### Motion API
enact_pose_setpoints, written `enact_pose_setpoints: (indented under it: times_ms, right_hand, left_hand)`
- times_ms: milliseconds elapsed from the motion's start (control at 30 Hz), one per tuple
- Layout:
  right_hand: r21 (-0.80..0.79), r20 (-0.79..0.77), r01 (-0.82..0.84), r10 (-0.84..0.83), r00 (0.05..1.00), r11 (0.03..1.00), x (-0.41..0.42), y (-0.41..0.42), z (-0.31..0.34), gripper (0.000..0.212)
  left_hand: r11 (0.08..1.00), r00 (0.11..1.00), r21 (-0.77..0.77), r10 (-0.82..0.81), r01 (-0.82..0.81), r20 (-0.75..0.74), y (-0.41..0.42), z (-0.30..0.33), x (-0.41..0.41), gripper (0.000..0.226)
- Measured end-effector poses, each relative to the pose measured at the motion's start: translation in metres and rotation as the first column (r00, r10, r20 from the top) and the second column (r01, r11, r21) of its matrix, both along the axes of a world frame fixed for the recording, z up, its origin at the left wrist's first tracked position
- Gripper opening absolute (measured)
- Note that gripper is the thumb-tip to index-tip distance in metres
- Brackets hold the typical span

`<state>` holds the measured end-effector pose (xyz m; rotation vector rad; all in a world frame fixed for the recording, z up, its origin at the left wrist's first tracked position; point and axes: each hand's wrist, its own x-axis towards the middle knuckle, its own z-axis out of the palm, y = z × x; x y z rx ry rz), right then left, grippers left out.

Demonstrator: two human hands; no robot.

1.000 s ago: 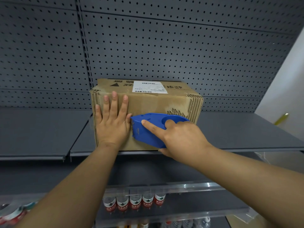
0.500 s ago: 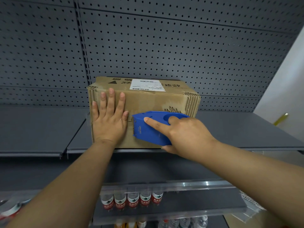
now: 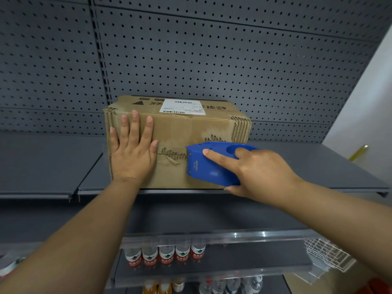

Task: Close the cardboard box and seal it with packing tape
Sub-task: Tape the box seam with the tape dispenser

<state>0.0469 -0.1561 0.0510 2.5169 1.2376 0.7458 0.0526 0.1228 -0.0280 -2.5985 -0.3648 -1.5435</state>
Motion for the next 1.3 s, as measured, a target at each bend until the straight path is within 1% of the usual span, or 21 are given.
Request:
enact_pose_setpoints:
  times_ms: [100,267,367,567,733,867,900,933,967,1033,1067,1133,1300]
  right_hand:
    - [0.013,0.019,-0.021,0.021,1.0,1.0,0.005,-0.01,-0.001,0.1]
    - [0.026,-0.012,0.022,-0.022,1.0,0.999,0.008,-0.029,0.003,0.101]
    - [0.024,0.008,0.04,-0.04,0.999,0.999,0.011,-0.036,0.003,0.101]
    - [0.026,0.033,0.073,-0.074,0.997,0.997,0.01,-0.026,-0.009,0.092]
    - [0.027,0.045,0.081,-0.082,0.996,0.996,0.009,-0.025,-0.018,0.088]
    - [0.033,0.056,0.075,-0.077,0.995,0.997,0.008,-0.023,-0.018,0.086]
    - [0.037,0.057,0.074,-0.077,0.995,0.997,0.008,-0.023,-0.018,0.086]
    - [0.037,0.053,0.074,-0.076,0.996,0.997,0.007,-0.023,-0.018,0.086]
    - [0.036,0.052,0.075,-0.077,0.996,0.997,0.007,-0.023,-0.017,0.086]
    - [0.035,0.053,0.072,-0.074,0.996,0.997,0.008,-0.023,-0.016,0.086]
    - [0.036,0.054,0.068,-0.07,0.996,0.997,0.008,-0.024,-0.015,0.086]
    - [0.037,0.063,0.071,-0.073,0.995,0.997,0.01,-0.025,-0.012,0.086]
    - [0.049,0.062,0.037,-0.04,0.997,0.998,0.017,-0.03,-0.009,0.091]
  left_hand:
    - [1.0,1.0,0.0,-0.001,0.001,0.023,0.0,-0.001,0.001,0.06]
    - [1.0,1.0,-0.009,0.004,-0.004,0.012,-0.001,0.001,0.0,0.06]
    - [1.0,1.0,-0.004,0.011,-0.011,0.002,-0.001,0.002,-0.001,0.06]
    - [0.997,1.0,-0.073,-0.003,0.002,-0.023,-0.003,0.001,-0.002,0.062]
    - [0.989,0.993,-0.119,-0.084,0.093,0.078,-0.012,0.006,-0.008,0.06]
    - [0.981,0.981,-0.17,-0.057,0.089,0.186,-0.033,0.009,-0.005,0.057]
    - [0.987,0.978,-0.13,-0.071,0.097,0.194,-0.042,0.01,-0.001,0.059]
    - [0.994,0.977,-0.04,-0.096,0.106,0.191,-0.051,0.01,0.004,0.062]
    - [0.99,0.976,0.084,-0.129,0.115,0.176,-0.059,0.009,0.01,0.064]
    - [0.94,0.976,0.315,-0.176,0.129,0.127,-0.068,0.004,0.022,0.062]
    - [0.917,0.976,0.377,-0.186,0.13,0.116,-0.069,0.001,0.027,0.06]
    - [0.897,0.975,0.426,-0.186,0.118,0.121,-0.068,-0.003,0.035,0.059]
    - [0.882,0.974,0.462,-0.176,0.09,0.145,-0.063,-0.004,0.042,0.057]
